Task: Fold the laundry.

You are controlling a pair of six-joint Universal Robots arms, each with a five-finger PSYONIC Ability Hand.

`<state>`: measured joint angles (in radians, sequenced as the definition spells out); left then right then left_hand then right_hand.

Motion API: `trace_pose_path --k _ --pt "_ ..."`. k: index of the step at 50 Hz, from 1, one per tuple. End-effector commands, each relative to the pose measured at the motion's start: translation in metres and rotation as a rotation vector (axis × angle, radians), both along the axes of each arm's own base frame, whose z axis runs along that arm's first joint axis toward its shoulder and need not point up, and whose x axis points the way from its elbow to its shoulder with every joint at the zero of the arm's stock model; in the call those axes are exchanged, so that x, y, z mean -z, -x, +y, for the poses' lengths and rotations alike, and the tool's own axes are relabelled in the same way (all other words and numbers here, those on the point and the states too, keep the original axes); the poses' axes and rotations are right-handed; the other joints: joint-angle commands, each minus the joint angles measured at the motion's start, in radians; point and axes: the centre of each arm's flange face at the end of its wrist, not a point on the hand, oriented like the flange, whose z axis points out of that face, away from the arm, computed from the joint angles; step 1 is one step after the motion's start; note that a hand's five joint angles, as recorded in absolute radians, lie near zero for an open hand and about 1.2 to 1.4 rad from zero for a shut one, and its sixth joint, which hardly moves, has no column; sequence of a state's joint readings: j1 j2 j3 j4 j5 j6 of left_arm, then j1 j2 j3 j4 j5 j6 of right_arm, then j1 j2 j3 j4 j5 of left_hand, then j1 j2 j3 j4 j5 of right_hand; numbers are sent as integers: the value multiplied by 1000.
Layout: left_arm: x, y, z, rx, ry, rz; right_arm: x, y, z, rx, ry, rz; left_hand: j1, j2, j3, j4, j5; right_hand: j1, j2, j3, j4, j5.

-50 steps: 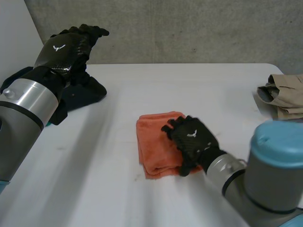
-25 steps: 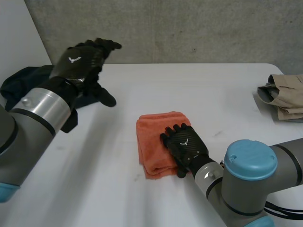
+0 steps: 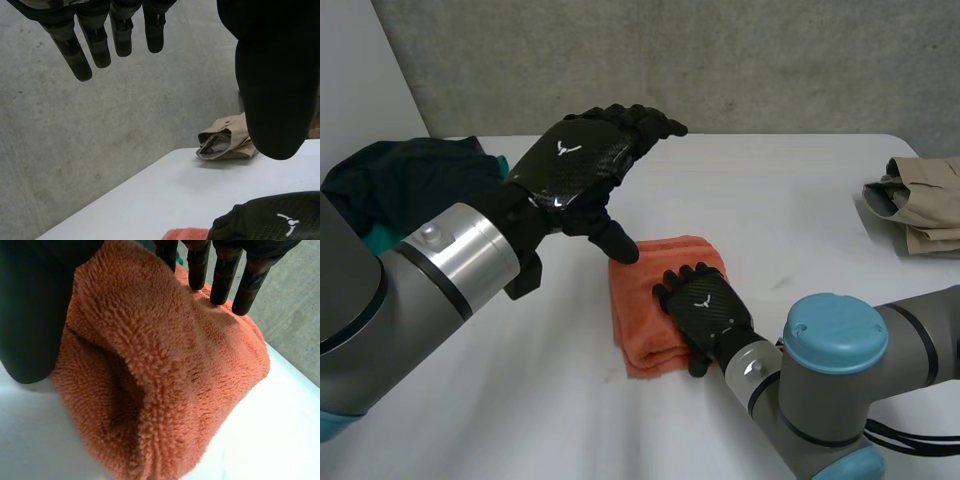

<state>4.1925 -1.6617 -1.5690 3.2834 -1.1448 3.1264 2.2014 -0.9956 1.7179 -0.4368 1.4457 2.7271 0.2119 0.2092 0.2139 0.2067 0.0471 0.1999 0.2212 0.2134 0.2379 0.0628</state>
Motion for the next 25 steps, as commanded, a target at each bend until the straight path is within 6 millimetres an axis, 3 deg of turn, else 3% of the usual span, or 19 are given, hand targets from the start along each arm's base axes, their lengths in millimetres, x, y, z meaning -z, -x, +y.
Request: trace_pose_path --k 1,8,25 --pt "-4 9 12 145 71 -39 1 -3 -3 -2 11 -7 5 7 3 10 -5 32 10 18 -6 -6" --pt "-5 10 13 154 88 -43 5 -4 -5 -2 8 -1 -4 -2 -6 1 -14 70 49 56 32 32" --pt "2 14 15 165 67 -53 3 -17 -22 -6 53 -35 -10 -7 -12 -5 -20 498 477 485 460 461"
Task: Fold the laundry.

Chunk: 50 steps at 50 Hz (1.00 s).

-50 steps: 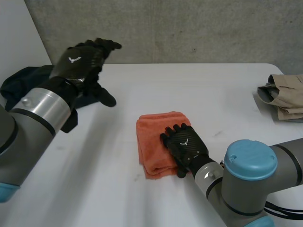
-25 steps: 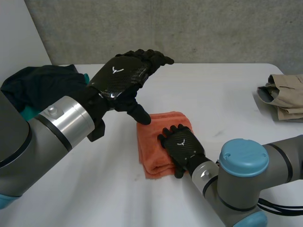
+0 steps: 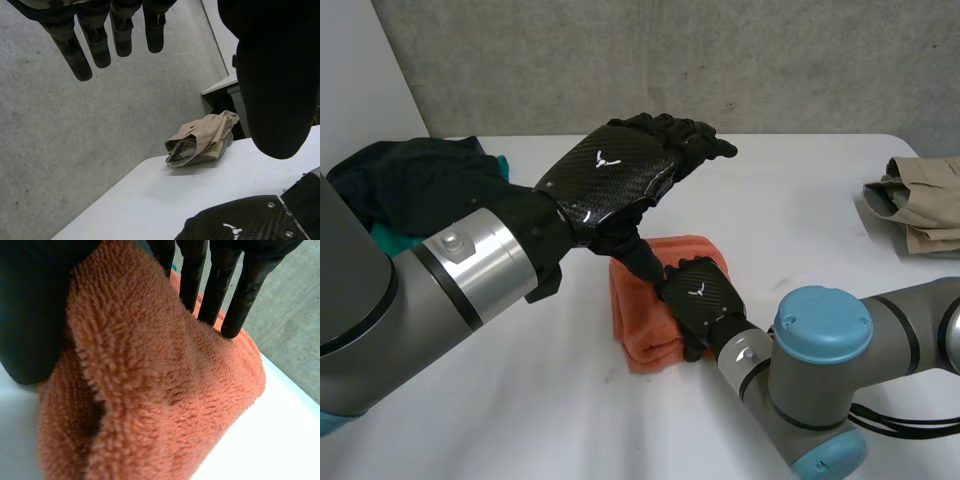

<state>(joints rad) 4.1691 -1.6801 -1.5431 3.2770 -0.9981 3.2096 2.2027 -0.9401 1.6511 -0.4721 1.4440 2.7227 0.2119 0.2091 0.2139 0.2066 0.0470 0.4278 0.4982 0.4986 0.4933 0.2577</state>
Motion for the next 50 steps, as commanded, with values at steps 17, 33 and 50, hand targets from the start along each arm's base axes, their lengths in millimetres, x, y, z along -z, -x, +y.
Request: trace_pose_path --k 17,33,50 --pt "3 -1 0 -4 -12 -7 -16 -8 -41 46 74 -49 -10 -7 -12 -5 -20 968 898 898 903 964" --pt "3 -5 -4 -22 -14 -6 -156 72 -185 173 540 -143 -10 -7 -12 -5 -20 968 898 898 903 964" --pt "5 -6 -7 -45 -18 -9 -182 228 -291 216 718 -173 -10 -7 -12 -5 -20 968 898 898 903 964"
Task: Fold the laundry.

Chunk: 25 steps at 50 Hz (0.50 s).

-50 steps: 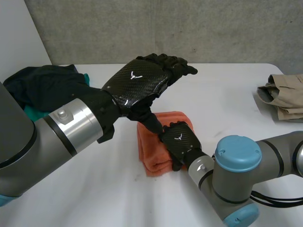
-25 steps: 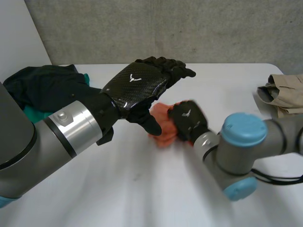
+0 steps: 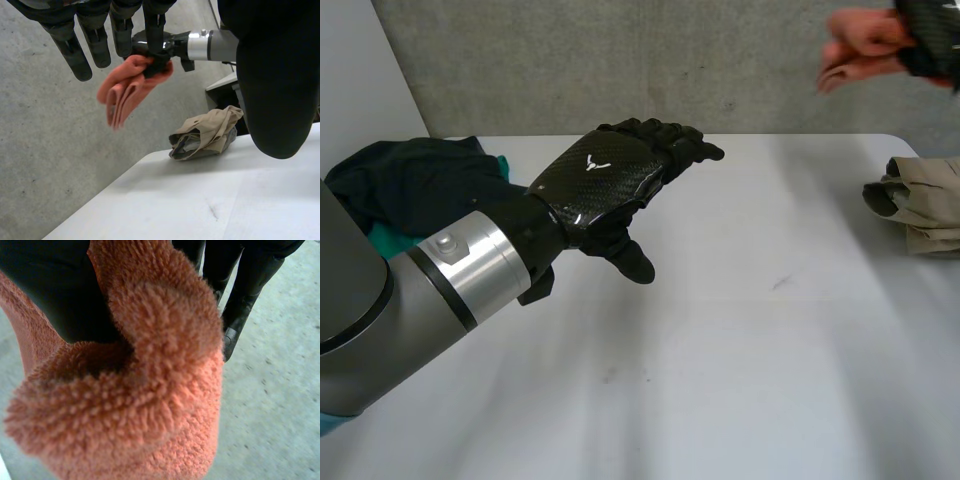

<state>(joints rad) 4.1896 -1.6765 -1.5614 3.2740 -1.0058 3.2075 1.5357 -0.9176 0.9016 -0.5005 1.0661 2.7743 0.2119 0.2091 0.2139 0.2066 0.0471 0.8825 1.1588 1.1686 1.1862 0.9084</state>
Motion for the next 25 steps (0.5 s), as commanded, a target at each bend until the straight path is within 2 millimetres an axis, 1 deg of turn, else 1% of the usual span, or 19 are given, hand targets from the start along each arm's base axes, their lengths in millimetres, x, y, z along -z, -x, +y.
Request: trace_pose_path --k 1,2,5,6,8,9,10,13,14,16,18,20,23,24,25 --pt "2 0 -1 -17 -4 -3 34 56 -32 -22 18 57 -10 -7 -12 -5 -20 514 238 228 210 313" --pt "1 0 -2 -20 -1 -1 46 66 -37 -33 16 68 -10 -7 -12 -5 -20 514 238 228 210 313" --pt "3 0 -3 -23 -6 -4 69 82 -43 -49 -8 76 -10 -7 -12 -5 -20 514 238 228 210 313" --pt "4 0 -2 -22 -8 -5 84 99 -46 -42 -30 73 -10 -7 -12 -5 -20 514 238 228 210 313" --pt "5 0 -2 -23 -10 -7 101 117 -48 -22 -57 61 -10 -7 -12 -5 -20 514 238 228 210 313" --pt "5 0 -3 -25 -12 -7 109 124 -48 -17 -67 59 -10 -7 -12 -5 -20 514 238 228 210 313" --pt "6 0 -3 -28 -12 -9 123 135 -47 -7 -89 58 -10 -7 -12 -5 -20 514 238 228 210 313" --pt "9 -1 -3 -40 -18 -13 139 153 -43 19 -118 51 -10 -7 -12 -5 -20 514 238 228 210 313" --pt "9 -1 -3 -43 -20 -13 146 166 -39 40 -134 47 -10 -7 -12 -5 -20 514 238 228 210 313" --pt "10 -2 -3 -49 -21 -14 153 176 -35 54 -148 47 -10 -7 -12 -5 -20 514 238 228 210 313" --pt "10 -2 -4 -54 -21 -14 162 182 -31 52 -169 49 -10 -7 -12 -5 -20 514 238 228 210 313" --pt "10 -2 -4 -56 -21 -15 165 184 -29 48 -179 49 -10 -7 -12 -5 -20 514 238 228 210 313" --pt "10 -2 -4 -56 -23 -15 166 193 -27 70 -185 41 -10 -7 -12 -5 -20 514 238 228 210 313" --pt "10 -2 -4 -56 -23 -15 163 199 -26 88 -182 37 -10 -7 -12 -5 -20 514 238 228 210 313" --pt "10 -2 -4 -56 -21 -14 162 202 -26 93 -179 39 -10 -7 -12 -5 -20 514 238 228 210 313"
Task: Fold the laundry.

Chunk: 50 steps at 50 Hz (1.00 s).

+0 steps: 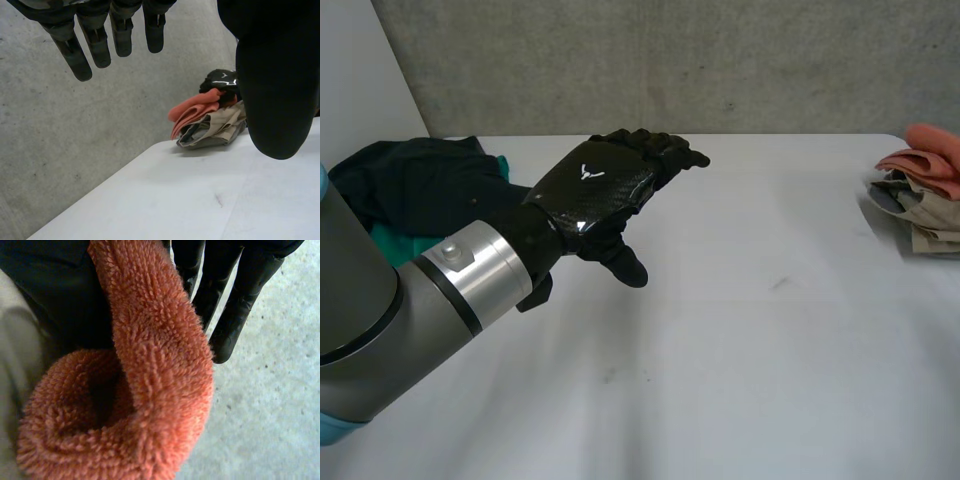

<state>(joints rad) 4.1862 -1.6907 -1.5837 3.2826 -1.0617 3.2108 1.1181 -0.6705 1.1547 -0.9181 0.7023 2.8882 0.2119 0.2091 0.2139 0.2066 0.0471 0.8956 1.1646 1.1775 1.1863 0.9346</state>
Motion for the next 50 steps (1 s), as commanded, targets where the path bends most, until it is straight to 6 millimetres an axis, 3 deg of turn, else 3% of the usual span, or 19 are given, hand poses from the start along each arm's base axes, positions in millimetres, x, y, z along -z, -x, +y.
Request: trace_pose_path --k 1,6,18,20,21,22,24,28,34,37,41,45,50 --pt "0 0 0 -1 -1 0 -3 19 5 44 -4 -1 -10 -7 -12 -5 -20 501 232 219 210 287" --pt "0 0 0 -1 2 1 -11 17 8 46 -9 -9 -10 -7 -12 -5 -20 501 232 219 210 287" --pt "4 1 -1 -1 -11 -6 8 10 19 69 -151 -74 -10 -7 -12 -5 -20 501 232 219 210 287" --pt "4 1 -1 -1 -11 -6 3 11 22 89 -153 -73 -10 -7 -12 -5 -20 242 -27 -40 -48 29" --pt "4 1 -1 -1 -11 -6 1 13 23 99 -154 -75 -10 -7 -12 -5 -20 17 -252 -265 -274 -197" --pt "4 1 -1 -1 -11 -6 -12 13 25 118 -144 -74 -10 -7 -12 -5 -20 -404 -673 -686 -695 -618" --pt "3 1 -2 -4 -7 -4 -27 12 28 136 -131 -74 -10 -7 -12 -5 -20 -721 -990 -1003 -1012 -935" --pt "1 1 -3 -4 -2 1 -52 15 38 205 -142 -111 -10 -7 -12 -5 -20 -721 -990 -1003 -1012 -935" --pt "-4 1 -2 -4 11 8 -71 14 60 283 -223 -169 -13 -10 -15 -8 -23 -721 -990 -1003 -1012 -935" --pt "-6 0 -2 -4 14 11 -77 27 71 333 -253 -182 -13 -10 -15 -8 -23 -721 -990 -1003 -1012 -935" --pt "-6 0 -2 -6 15 12 -85 73 90 466 -312 -238 -16 -13 -18 -11 -26 -721 -990 -1003 -1012 -935" --pt "-7 0 -3 -7 18 14 -93 107 99 574 -300 -249 -16 -13 -18 -11 -26 -721 -990 -1003 -1012 -935" --pt "-10 0 -4 -10 26 20 -122 126 99 688 -201 -224 -16 -13 -18 -11 -26 -721 -990 -1003 -1012 -935"
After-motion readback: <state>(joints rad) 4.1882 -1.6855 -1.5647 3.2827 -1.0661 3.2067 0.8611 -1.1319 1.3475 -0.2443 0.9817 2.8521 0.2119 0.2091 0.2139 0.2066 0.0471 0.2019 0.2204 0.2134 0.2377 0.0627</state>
